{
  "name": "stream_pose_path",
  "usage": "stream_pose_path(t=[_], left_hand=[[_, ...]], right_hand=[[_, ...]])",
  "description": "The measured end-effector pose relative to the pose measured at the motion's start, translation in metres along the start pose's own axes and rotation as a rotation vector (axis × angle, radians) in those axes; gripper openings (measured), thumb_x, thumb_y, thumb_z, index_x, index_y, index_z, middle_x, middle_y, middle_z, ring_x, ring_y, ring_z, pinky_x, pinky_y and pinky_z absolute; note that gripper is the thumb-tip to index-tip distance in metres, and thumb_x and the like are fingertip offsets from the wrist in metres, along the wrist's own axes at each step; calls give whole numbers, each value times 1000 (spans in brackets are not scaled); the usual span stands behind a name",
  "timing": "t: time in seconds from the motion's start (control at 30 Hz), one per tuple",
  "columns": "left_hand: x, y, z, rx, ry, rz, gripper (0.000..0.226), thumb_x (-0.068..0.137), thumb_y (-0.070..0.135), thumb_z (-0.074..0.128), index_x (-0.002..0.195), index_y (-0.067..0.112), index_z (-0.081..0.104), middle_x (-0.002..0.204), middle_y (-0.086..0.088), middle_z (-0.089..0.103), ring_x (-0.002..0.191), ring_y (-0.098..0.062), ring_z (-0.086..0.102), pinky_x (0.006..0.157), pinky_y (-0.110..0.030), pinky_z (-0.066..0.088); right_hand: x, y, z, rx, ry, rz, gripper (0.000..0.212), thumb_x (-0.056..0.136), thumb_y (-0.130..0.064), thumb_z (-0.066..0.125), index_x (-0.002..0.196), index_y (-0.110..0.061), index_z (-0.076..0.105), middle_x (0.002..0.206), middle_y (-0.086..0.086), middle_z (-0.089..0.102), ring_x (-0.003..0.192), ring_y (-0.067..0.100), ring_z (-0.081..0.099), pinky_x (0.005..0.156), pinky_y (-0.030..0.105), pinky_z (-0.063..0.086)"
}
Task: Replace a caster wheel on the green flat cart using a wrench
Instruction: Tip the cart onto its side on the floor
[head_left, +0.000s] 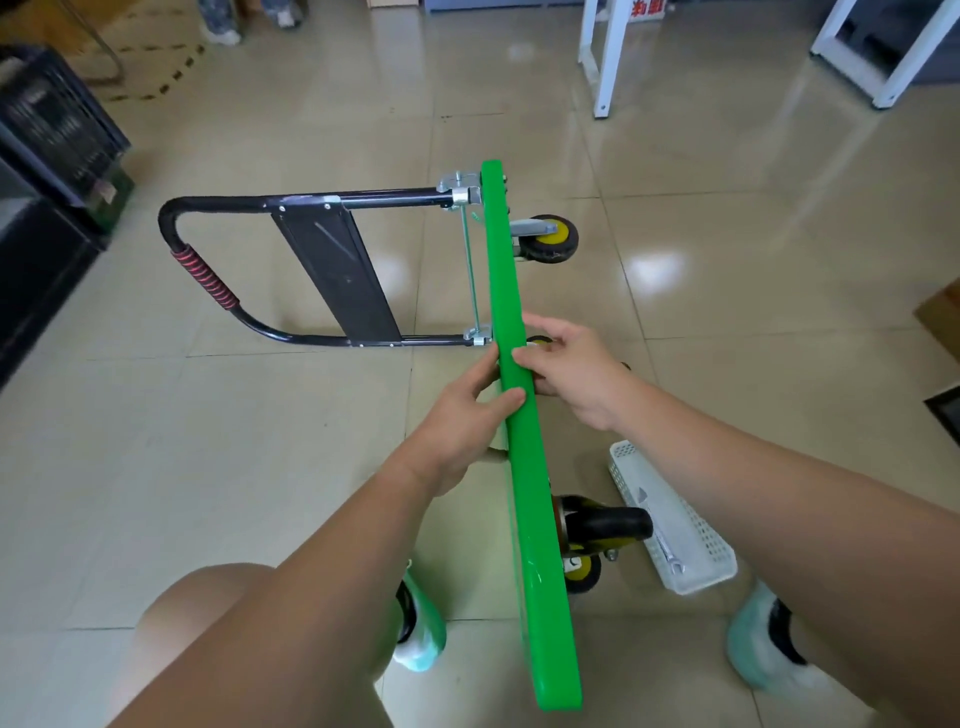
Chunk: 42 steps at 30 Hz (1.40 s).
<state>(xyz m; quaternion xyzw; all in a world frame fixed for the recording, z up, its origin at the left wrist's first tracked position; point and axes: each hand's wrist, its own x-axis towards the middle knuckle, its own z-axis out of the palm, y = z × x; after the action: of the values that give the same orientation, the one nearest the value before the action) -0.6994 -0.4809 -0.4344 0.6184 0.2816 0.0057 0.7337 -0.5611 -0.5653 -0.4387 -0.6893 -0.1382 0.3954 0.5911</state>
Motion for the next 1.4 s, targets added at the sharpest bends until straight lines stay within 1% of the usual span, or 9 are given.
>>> stream_pose_path(t=[0.2,0.37,0.53,0.7,0.8,0.93,1.07,1.2,1.4], left_hand=[[-31,-13,23,20,-20,-4,61,107,16,57,155,50,40,140,35,54,118,-9,68,90,-59,60],[-41,-19,34,7,-16,8,60,107,15,57,153,51,42,141,32,55,116,-11,70,88,-58,61],[-37,-14,38,-8,43,15,56,105,5,56,140,50,54,139,18,60,112,-20,72,79,-56,64],[-31,-10,49,69,140,48,58,98,6,53,133,52,58,127,12,67,103,-22,73,77,-50,65],[-25,-14,60,160,191,131,49,101,15,55,129,54,51,113,17,68,100,-14,72,86,-39,62],[-16,-17,61,102,129,117,60,99,8,59,142,49,48,123,12,71,108,-22,73,93,-54,60],[-10,-14,47,50,54,56,67,101,6,62,152,45,43,124,16,71,113,-38,69,90,-68,56],[0,-6,41,47,18,31,66,102,9,64,152,46,43,120,23,70,119,-37,67,93,-67,56],[8,4,48,116,52,107,57,100,12,67,143,45,53,134,20,63,108,-30,73,86,-63,60]], right_hand=[[-36,26,-13,-17,15,-38,58,95,-8,66,147,-28,49,81,3,62,86,18,73,81,34,59],[-51,34,-20,-12,20,-43,59,95,-9,66,148,-29,48,75,1,56,85,19,71,80,32,60],[-50,26,-18,-57,-1,-53,59,95,-10,66,148,-27,48,87,10,56,93,29,71,87,46,61],[-54,15,-24,-109,-22,-21,59,94,-9,67,148,-24,48,86,4,62,91,21,71,88,38,61],[-60,17,-29,-47,-69,24,55,96,-6,64,148,-17,49,110,11,70,103,25,71,92,35,58],[-60,22,-32,-12,-48,45,57,93,0,66,146,-16,51,124,20,65,114,34,66,101,43,54],[-50,13,-34,41,-64,63,58,88,7,69,142,-8,54,124,22,65,105,31,69,89,35,60],[-41,4,-32,95,-34,65,56,88,9,66,140,-6,54,122,18,66,93,24,70,82,31,61],[-31,5,-26,121,131,74,46,88,2,69,130,-15,66,121,12,69,103,30,70,93,42,59]])
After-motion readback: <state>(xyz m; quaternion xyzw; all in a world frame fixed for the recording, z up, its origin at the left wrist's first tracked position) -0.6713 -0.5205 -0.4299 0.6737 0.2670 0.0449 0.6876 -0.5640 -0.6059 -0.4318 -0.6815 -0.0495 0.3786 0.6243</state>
